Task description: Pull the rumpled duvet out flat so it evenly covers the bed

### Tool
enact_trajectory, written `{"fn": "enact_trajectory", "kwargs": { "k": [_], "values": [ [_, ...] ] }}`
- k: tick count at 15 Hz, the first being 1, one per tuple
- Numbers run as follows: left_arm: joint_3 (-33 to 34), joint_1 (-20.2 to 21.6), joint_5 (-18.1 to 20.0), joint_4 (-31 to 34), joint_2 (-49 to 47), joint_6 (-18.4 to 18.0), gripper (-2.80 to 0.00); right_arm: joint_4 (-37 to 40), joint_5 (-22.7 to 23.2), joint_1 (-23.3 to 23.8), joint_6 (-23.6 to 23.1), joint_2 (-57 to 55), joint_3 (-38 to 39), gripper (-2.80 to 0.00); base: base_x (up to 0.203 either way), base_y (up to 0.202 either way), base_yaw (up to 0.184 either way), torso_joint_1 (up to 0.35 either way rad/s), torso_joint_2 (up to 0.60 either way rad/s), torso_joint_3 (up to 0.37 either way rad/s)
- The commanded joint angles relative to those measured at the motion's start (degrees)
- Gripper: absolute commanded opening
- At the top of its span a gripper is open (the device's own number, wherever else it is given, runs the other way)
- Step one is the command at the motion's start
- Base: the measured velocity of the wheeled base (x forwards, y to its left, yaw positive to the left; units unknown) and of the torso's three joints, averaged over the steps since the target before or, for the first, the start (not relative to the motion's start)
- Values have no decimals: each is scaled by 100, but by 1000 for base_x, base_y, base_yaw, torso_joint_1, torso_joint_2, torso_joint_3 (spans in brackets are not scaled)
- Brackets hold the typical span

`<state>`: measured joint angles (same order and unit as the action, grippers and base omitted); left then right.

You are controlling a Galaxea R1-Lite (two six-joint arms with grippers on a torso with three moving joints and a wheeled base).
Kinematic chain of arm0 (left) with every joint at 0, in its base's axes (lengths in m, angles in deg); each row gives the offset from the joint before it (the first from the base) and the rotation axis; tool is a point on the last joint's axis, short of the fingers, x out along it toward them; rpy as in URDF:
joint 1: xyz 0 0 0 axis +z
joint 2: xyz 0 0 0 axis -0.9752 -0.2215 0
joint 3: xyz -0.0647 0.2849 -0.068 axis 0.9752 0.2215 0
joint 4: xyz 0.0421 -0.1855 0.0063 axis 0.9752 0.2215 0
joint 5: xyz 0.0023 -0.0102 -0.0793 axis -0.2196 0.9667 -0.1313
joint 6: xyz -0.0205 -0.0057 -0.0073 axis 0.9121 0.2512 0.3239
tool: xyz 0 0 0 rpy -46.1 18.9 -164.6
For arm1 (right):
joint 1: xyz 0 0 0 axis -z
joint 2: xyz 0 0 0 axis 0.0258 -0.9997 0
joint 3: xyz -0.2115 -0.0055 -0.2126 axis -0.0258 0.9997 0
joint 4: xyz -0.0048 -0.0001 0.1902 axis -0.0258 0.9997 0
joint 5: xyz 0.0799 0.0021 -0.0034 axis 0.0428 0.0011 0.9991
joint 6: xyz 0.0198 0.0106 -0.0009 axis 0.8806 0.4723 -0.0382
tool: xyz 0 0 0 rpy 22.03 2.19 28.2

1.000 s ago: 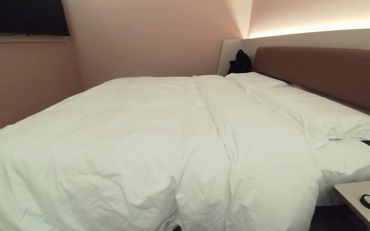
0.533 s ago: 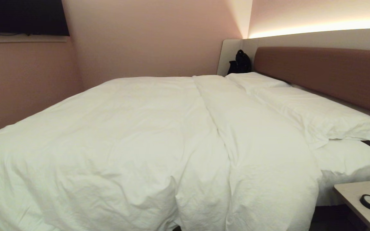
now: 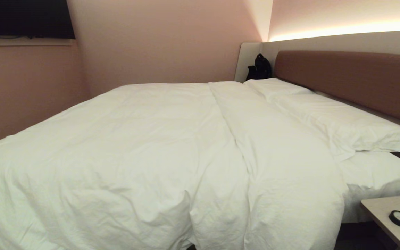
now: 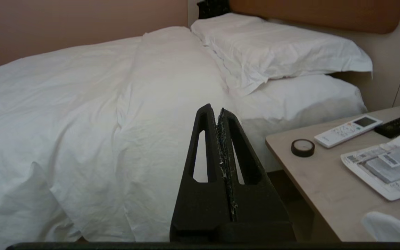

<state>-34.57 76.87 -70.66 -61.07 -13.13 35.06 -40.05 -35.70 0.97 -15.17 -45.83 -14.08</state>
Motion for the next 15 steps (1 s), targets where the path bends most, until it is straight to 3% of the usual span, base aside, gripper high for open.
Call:
{"fn": "enact_trajectory", "kwargs": {
  "k": [1, 10, 15],
  "values": [
    [0, -2, 0, -1, 2, -1, -280, -295, 19, -2, -21, 52, 71, -280, 0, 0, 0, 0, 0, 0],
    [0, -2, 0, -1, 2, -1, -280, -2101, 87, -2, -592, 52, 1137, -280, 0, 0, 0, 0, 0, 0],
    [0, -2, 0, -1, 2, -1, -280, -2142, 117, -2, -594, 52, 1310, -280, 0, 0, 0, 0, 0, 0]
  ]
}}
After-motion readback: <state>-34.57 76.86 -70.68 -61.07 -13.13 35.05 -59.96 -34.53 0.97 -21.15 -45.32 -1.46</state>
